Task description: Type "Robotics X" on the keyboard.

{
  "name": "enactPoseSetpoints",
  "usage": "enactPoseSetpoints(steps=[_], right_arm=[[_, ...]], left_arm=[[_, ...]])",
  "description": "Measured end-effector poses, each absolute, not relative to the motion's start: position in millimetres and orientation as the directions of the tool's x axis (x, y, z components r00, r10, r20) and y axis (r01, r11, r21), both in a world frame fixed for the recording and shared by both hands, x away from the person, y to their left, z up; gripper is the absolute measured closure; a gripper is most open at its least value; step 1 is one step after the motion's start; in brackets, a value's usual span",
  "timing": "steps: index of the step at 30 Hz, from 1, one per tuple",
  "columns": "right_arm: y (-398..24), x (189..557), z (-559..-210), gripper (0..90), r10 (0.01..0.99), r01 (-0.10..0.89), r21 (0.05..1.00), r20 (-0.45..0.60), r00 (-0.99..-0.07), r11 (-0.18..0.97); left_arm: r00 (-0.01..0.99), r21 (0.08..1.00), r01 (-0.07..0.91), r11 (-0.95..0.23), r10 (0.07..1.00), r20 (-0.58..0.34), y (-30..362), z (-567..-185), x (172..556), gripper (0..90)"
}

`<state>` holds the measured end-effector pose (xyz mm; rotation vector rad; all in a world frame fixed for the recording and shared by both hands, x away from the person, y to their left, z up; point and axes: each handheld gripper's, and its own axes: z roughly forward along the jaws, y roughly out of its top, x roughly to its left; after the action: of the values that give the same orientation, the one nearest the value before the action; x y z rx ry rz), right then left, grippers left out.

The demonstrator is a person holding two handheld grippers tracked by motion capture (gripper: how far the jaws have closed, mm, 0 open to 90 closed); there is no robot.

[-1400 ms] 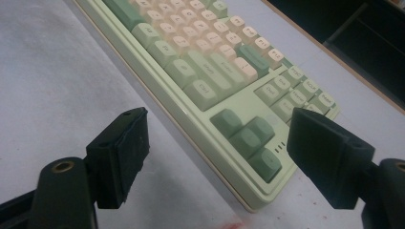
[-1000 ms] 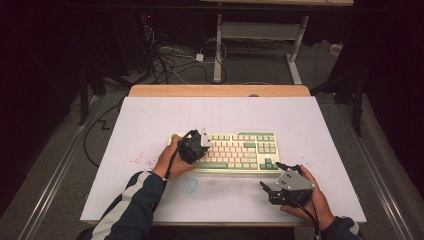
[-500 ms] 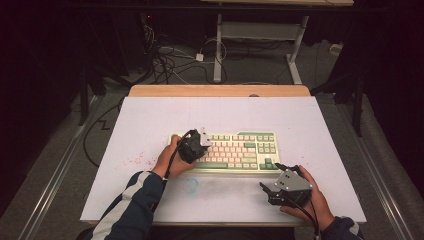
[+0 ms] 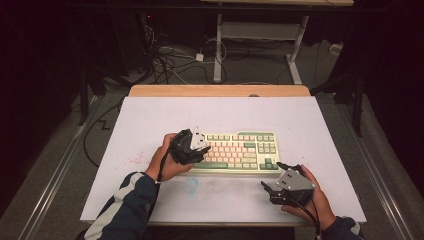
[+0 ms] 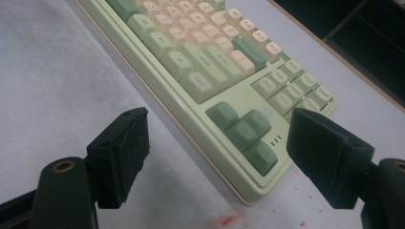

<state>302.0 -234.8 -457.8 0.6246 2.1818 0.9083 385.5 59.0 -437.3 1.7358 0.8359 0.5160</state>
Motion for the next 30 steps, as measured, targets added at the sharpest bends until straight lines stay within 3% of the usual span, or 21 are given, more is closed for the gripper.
enactPoseSetpoints(steps=[7,11,30], right_arm=[[-235,302,-457,23.6,0.647,0.168,0.752,-0.404,-0.646,0.637],[-235,302,-457,23.6,0.648,0.171,0.75,-0.405,-0.645,0.639],[-236,304,-458,23.6,0.651,0.178,0.748,-0.404,-0.642,0.639]], left_arm=[[0.649,0.965,0.22,-0.14,0.76,-0.038,67,-433,373,29.9],[0.64,0.972,0.204,-0.12,0.767,-0.039,73,-430,370,25.4],[0.612,0.979,0.154,-0.134,0.791,0.012,103,-436,351,19.4]])
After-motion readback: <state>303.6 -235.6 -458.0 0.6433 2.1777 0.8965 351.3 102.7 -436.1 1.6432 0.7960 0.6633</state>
